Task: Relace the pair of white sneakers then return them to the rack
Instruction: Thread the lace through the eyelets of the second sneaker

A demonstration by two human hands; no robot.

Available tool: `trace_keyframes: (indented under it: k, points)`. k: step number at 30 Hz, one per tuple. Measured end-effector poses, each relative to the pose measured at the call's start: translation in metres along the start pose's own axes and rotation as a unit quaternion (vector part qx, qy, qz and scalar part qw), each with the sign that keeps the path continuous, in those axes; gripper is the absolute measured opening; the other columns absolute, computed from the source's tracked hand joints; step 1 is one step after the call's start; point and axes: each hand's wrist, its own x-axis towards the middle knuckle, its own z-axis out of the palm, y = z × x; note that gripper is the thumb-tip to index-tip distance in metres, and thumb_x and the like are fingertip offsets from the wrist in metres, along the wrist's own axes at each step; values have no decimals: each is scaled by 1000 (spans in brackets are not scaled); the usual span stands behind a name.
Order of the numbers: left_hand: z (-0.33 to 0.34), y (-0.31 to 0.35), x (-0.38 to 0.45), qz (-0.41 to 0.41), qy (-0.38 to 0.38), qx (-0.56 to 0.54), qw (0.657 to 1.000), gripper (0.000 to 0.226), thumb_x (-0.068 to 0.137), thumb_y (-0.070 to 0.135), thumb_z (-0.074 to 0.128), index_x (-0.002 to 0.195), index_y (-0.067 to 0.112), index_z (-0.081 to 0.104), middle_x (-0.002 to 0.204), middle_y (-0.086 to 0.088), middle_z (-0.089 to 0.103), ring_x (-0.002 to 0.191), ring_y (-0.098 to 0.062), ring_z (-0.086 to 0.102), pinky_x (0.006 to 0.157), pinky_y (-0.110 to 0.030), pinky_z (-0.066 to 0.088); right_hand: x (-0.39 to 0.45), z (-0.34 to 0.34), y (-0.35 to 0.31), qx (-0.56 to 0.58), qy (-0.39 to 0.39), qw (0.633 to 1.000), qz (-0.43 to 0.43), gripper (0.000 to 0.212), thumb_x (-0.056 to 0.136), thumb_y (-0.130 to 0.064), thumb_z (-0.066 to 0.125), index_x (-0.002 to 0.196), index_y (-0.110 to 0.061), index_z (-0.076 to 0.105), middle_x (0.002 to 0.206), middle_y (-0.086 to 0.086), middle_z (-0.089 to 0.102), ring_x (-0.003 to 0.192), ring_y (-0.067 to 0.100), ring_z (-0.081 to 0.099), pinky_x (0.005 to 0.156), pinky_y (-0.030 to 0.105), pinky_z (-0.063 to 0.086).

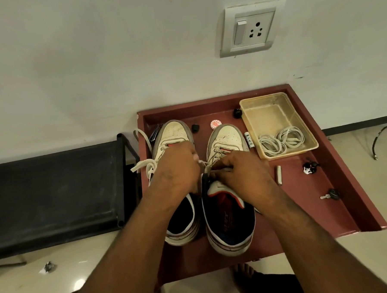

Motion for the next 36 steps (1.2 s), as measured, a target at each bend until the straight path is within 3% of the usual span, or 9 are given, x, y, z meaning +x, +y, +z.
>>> trace_keyframes:
  k: [5,8,10,13,17,26,30,33,36]
  points:
    - [-76,-16,-3,-33,235,-82,968,20,93,1,51,91,18,62,88,0,62,73,-14,58,59,-15,47,-2,-5,-2,-23,1,1000,-11,16,87,-44,66,102,-43,72,103,-18,69,109,9,55,97,38,30]
    - [-102,-54,-5,-86,364,-23,927,20,93,3,50,104,15,61,109,-10,60,90,-23,57,74,-29,46,-2,-4,-4,-21,20,999,-15,11,87,-39,68,97,-41,72,98,-17,66,108,10,55,99,41,29]
    - [-94,-63,-1,-105,334,67,934,21,93,11,57,113,18,60,124,-17,53,111,-40,51,88,-46,44,-2,-4,-6,-33,24,999,-21,10,86,-35,69,96,-38,71,101,-16,63,108,11,54,100,42,30]
    - [-61,-34,7,10,180,74,981,21,87,20,69,98,37,68,141,-2,47,132,-34,41,107,-53,37,-3,-3,-10,-40,34,998,-43,18,85,-30,69,102,-35,66,107,-14,60,110,10,52,100,42,32]
    - [-5,-1,5,61,-5,236,970,24,91,36,66,113,46,66,164,4,10,151,-32,-8,114,-65,0,-4,-3,-12,-49,23,997,-60,31,86,-28,69,115,-38,66,115,-12,60,116,13,51,103,44,35]
    - [-22,-17,10,41,-42,235,970,23,87,44,68,110,45,67,165,10,0,148,-32,-21,108,-67,-16,-3,-4,-11,-47,18,997,-53,24,86,-30,69,108,-41,68,114,-13,57,117,14,46,101,41,31]
    - [-7,-6,6,36,-61,257,964,16,90,38,66,104,41,70,161,10,24,152,-28,-6,108,-70,-15,-3,-3,-11,-55,15,997,-46,24,86,-32,69,109,-41,67,115,-12,57,118,15,45,99,42,31]
    - [-48,-27,15,-45,55,128,989,6,87,38,69,82,42,68,131,14,58,143,-25,32,113,-68,-2,-3,-4,-10,-56,11,998,-40,24,86,-35,68,109,-43,66,118,-14,56,120,15,44,100,43,30]
    - [-103,-75,9,-104,308,83,942,11,80,27,61,74,35,64,125,-2,61,132,-38,44,108,-71,23,-2,-5,-9,-45,9,998,-38,23,86,-35,69,107,-44,67,118,-16,56,121,14,43,101,44,28]
